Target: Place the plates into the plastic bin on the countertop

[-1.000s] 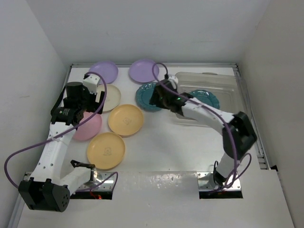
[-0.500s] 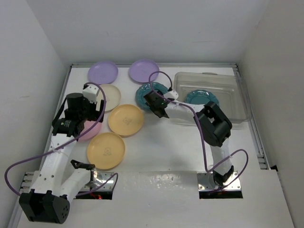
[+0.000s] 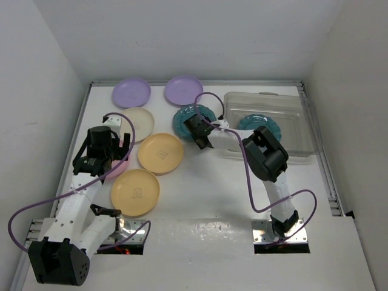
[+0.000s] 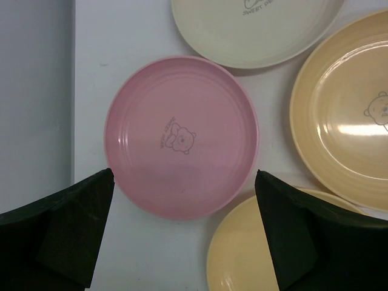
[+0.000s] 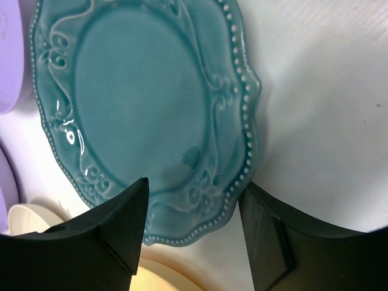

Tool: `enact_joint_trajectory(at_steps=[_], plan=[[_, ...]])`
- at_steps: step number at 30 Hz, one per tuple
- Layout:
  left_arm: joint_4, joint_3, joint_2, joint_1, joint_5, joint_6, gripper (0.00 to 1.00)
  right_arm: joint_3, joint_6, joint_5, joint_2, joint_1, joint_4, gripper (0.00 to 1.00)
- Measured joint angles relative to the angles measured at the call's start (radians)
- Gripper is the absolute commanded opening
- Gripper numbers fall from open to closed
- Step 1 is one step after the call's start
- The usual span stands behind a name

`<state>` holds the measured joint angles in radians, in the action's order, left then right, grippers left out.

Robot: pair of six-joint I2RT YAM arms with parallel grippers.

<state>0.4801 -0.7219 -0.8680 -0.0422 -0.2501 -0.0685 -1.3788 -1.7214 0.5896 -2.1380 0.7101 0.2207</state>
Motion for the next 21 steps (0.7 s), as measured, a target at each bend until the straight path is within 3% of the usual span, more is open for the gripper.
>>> enact_joint_trajectory(at_steps=[2,5,6,9,13,20,21], plan=[[-0.002,0.000,0.000,0.000,-0.001,0.001,1.00,-0.011,-0.024,-0.002,-0.005,0.001,0.020,0.57],[-0.002,0.000,-0.001,0.000,0.002,0.002,1.00,-0.011,-0.048,-0.005,-0.010,0.001,0.027,0.43],[-0.002,0.000,-0.002,0.000,0.002,0.002,1.00,-0.014,-0.051,-0.007,-0.015,-0.001,0.023,0.26],[-0.001,0.000,-0.006,0.000,0.003,0.002,1.00,-0.035,-0.056,-0.011,-0.045,-0.006,0.002,0.00],[0.000,0.000,-0.016,0.000,0.003,0.002,1.00,-0.063,-0.006,-0.047,-0.072,-0.018,-0.079,0.00],[0.001,-0.001,-0.018,0.000,0.003,-0.003,1.00,0.045,0.270,-0.187,-0.045,-0.031,-0.277,0.00],[0.002,-0.001,-0.018,0.000,0.002,-0.005,1.00,0.063,0.299,-0.224,-0.038,-0.034,-0.302,0.16]])
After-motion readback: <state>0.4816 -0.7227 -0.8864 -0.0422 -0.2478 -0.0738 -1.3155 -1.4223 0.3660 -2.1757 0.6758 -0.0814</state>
